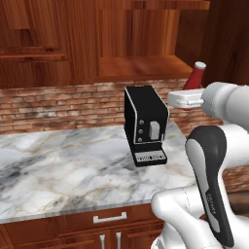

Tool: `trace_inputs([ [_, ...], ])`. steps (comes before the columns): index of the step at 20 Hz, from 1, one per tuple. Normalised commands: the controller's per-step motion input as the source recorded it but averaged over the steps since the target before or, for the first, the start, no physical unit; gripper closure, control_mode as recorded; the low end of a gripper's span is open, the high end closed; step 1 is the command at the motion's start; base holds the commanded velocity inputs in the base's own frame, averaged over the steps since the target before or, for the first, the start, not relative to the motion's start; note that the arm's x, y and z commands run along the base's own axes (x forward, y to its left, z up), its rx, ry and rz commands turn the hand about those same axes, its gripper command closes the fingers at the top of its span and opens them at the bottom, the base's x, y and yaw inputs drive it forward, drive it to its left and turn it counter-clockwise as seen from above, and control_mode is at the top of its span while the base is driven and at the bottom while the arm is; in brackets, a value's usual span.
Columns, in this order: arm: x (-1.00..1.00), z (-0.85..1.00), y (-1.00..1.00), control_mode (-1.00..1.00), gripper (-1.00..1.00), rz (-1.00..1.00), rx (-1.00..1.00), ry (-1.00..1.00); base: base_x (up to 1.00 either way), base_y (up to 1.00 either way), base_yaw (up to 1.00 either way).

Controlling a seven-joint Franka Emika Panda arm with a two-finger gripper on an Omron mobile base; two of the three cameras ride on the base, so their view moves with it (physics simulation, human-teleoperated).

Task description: Take 2 condiments from the cabinet and move them on the counter near the stove.Make sure the condiments are lined up with each other, next to each other.

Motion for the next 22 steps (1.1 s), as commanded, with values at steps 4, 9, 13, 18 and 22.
trace_inputs([
  [4,0.0,0.0,0.0,-1.0,1.0,0.0,0.0,0.0,0.0,0.0,0.0],
  [9,0.0,0.0,0.0,1.0,1.0,0.0,0.0,0.0,-0.46,0.02,0.0],
  [13,0.0,0.0,0.0,1.0,1.0,0.0,0.0,0.0,-0.88,0.16,-0.07],
  [18,0.0,0.0,0.0,1.0,1.0,0.0,0.0,0.0,-0.68,0.52,-0.11],
  [22,0.0,0.0,0.0,1.0,1.0,0.0,0.0,0.0,-0.11,0.97,-0.05],
])
